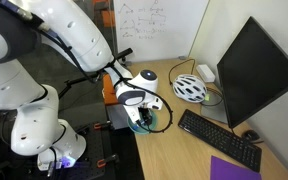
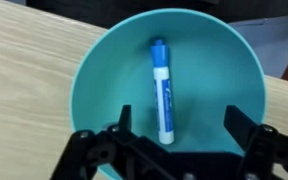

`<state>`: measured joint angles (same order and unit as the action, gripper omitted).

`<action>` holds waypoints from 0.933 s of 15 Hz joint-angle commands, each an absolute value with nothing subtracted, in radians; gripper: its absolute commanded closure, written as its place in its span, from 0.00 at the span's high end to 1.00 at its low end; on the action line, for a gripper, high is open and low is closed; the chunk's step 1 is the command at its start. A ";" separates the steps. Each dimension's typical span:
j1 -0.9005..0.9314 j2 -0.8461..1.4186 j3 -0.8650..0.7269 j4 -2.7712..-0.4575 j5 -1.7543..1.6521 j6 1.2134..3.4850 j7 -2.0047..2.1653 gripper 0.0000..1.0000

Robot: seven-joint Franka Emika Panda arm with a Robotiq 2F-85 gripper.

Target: Remove the marker from the bowl and put it on the table

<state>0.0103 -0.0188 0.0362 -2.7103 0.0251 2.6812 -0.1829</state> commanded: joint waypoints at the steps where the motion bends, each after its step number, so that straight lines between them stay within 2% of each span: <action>1: 0.009 -0.005 0.017 -2.710 0.121 2.710 -0.298 1.00; 4: 0.001 0.009 0.004 -2.703 0.122 2.728 -0.330 1.00; 5: 0.004 0.019 0.003 -2.700 0.138 2.732 -0.357 0.98; 6: 0.006 0.040 0.005 -2.699 0.125 2.752 -0.344 0.92; 7: 0.006 0.065 0.008 -2.693 0.121 2.755 -0.342 0.91; 10: 0.003 0.132 0.011 -2.686 0.055 2.811 -0.279 0.63; 14: 0.016 0.197 -0.025 -2.665 -0.111 2.895 -0.180 0.34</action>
